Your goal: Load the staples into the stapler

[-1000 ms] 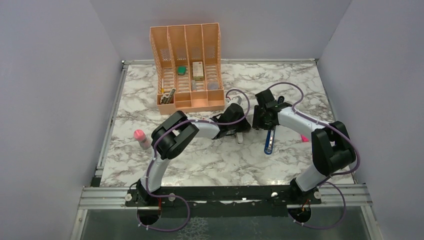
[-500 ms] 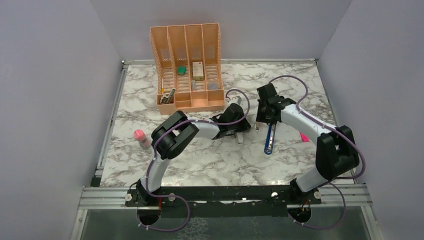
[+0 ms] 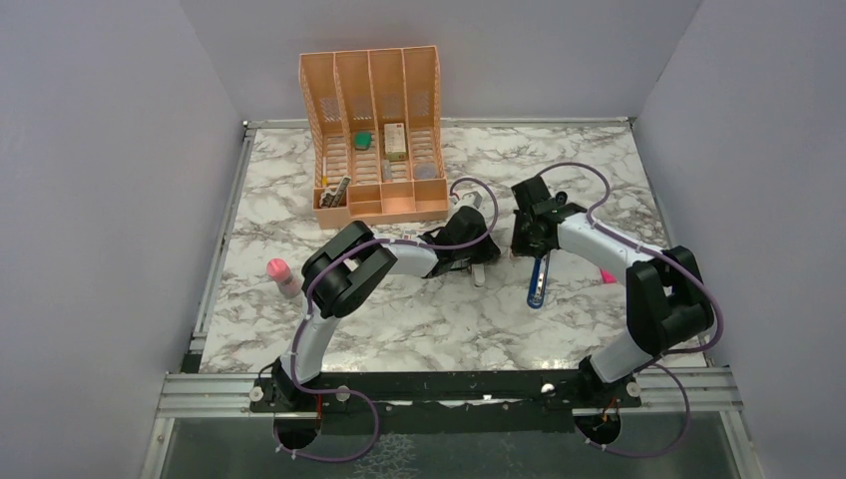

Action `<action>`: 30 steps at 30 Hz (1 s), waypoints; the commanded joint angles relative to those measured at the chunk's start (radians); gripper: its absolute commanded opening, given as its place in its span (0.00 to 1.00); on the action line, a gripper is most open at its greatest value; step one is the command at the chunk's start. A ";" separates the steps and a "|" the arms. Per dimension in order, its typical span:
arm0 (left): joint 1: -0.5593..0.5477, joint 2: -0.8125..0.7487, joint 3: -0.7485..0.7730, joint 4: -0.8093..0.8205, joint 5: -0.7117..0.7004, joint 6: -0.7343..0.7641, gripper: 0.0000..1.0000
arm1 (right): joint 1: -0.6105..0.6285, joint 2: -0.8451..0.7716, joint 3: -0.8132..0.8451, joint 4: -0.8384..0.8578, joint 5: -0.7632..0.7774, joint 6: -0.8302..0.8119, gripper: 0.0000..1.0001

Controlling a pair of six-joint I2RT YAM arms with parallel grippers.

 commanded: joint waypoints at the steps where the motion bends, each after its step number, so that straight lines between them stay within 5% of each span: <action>1: 0.009 0.007 -0.014 -0.044 -0.017 0.012 0.03 | 0.002 -0.010 0.018 -0.053 0.032 0.008 0.17; 11: 0.016 -0.006 0.018 -0.040 0.045 0.043 0.11 | -0.011 -0.102 0.128 -0.083 0.154 0.010 0.40; 16: 0.024 -0.060 0.023 -0.050 0.108 0.083 0.19 | -0.078 -0.166 0.181 -0.121 0.157 -0.005 0.45; 21: 0.024 -0.124 0.040 -0.087 0.190 0.127 0.41 | -0.140 -0.198 0.282 -0.132 0.200 -0.039 0.47; 27: 0.024 -0.243 -0.010 -0.119 0.224 0.181 0.71 | -0.188 -0.198 0.337 -0.114 0.279 -0.071 0.62; 30: 0.025 -0.279 -0.025 -0.164 0.260 0.192 0.77 | -0.202 -0.189 0.331 -0.086 0.317 -0.079 0.71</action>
